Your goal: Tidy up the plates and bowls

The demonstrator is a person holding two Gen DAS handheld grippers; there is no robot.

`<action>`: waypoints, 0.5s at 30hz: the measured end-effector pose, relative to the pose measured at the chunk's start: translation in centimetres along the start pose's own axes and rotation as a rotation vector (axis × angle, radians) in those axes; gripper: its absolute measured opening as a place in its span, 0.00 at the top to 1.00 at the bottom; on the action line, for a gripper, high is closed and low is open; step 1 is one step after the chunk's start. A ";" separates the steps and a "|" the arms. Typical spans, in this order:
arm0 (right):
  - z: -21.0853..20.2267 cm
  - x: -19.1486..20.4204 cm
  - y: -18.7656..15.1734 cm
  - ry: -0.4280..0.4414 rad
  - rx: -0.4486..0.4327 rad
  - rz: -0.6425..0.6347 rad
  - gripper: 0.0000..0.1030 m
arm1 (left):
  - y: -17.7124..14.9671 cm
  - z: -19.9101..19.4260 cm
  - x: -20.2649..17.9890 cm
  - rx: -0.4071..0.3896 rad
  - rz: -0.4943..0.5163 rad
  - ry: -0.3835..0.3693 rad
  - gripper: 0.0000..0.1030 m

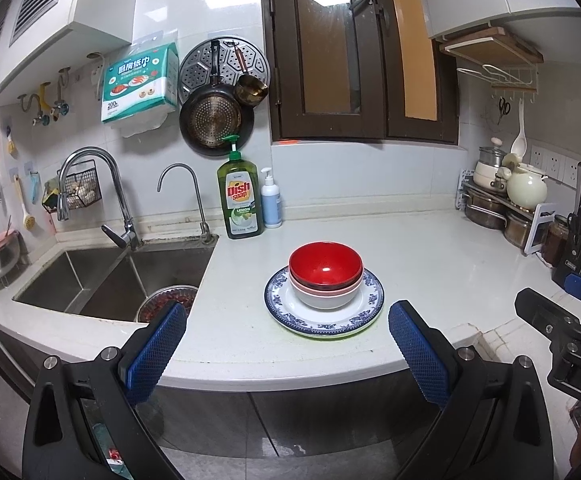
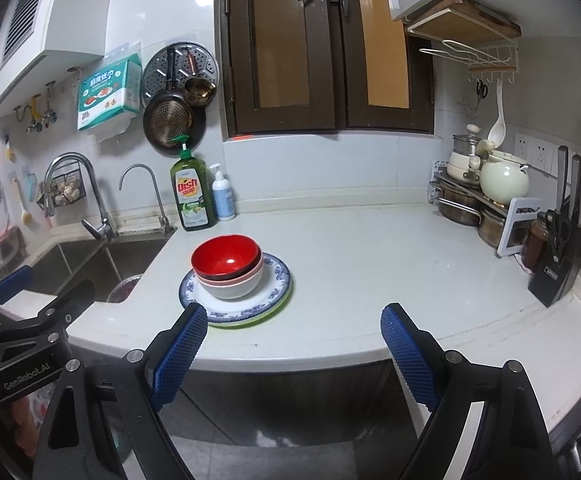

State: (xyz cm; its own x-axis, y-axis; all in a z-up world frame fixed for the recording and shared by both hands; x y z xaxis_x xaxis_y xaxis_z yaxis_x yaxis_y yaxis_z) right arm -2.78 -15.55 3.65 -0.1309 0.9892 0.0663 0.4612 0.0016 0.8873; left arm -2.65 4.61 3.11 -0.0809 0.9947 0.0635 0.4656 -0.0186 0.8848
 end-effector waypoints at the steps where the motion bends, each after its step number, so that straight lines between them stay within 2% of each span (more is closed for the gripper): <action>1: 0.0 0.0 0.1 0.000 -0.001 0.002 0.13 | 0.0 0.0 0.1 0.001 0.000 -0.001 0.00; 15: -0.1 0.4 0.3 -0.008 -0.005 -0.004 0.13 | 0.3 0.0 0.6 -0.001 0.006 -0.018 0.00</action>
Point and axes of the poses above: each gripper's, at about its wrist camera, not at the fingertips, and z roughly the way its jaws point, x to its left, y to its top, the point moved 2 cm from there along z, roughly the way its jaws point, and after that the axes turned 4 degrees about y, right-handed, at the moved point
